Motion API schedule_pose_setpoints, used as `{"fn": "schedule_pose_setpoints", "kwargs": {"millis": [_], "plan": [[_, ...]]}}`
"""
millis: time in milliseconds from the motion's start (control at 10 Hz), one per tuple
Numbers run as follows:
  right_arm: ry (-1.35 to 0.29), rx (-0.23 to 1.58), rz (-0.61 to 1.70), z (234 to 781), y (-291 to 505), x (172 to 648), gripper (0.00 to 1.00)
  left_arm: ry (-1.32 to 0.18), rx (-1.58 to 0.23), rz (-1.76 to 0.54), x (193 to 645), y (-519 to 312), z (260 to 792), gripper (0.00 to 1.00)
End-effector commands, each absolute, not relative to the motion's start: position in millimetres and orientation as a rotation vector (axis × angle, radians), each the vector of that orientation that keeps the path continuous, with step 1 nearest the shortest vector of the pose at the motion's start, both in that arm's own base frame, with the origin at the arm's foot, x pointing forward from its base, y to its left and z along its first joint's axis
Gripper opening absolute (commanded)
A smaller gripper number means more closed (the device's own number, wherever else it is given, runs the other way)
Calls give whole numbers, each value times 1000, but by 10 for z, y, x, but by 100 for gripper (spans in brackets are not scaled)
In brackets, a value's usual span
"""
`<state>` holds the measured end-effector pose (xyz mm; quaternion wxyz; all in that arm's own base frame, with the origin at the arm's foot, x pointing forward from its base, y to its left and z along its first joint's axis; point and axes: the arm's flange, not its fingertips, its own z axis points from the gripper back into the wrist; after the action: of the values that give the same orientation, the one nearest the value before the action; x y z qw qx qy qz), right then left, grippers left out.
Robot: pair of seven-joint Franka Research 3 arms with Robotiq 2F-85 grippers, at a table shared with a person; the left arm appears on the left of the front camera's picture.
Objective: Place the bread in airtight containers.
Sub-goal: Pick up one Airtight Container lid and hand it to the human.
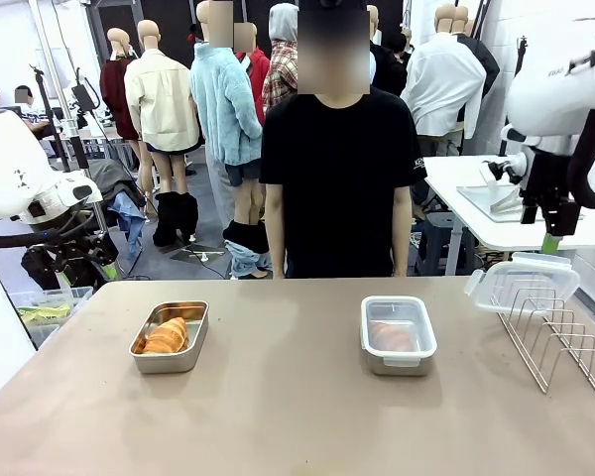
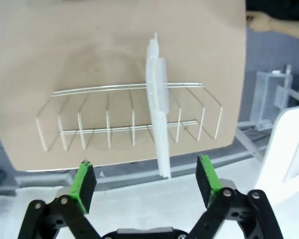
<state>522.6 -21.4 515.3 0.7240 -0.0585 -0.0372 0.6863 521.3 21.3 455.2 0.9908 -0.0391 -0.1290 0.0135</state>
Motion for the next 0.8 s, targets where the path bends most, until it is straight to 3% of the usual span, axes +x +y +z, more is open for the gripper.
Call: {"fn": "schedule_pose_setpoints", "kwargs": {"millis": [0, 700], "plan": [[-84, -42, 1515, 5024, -308, 5444, 100, -263, -77, 29, 5206, 223, 4570, 88], [-48, 80, 1391, 4527, -337, 5545, 100, -263, -77, 29, 5206, 223, 4570, 88]]}}
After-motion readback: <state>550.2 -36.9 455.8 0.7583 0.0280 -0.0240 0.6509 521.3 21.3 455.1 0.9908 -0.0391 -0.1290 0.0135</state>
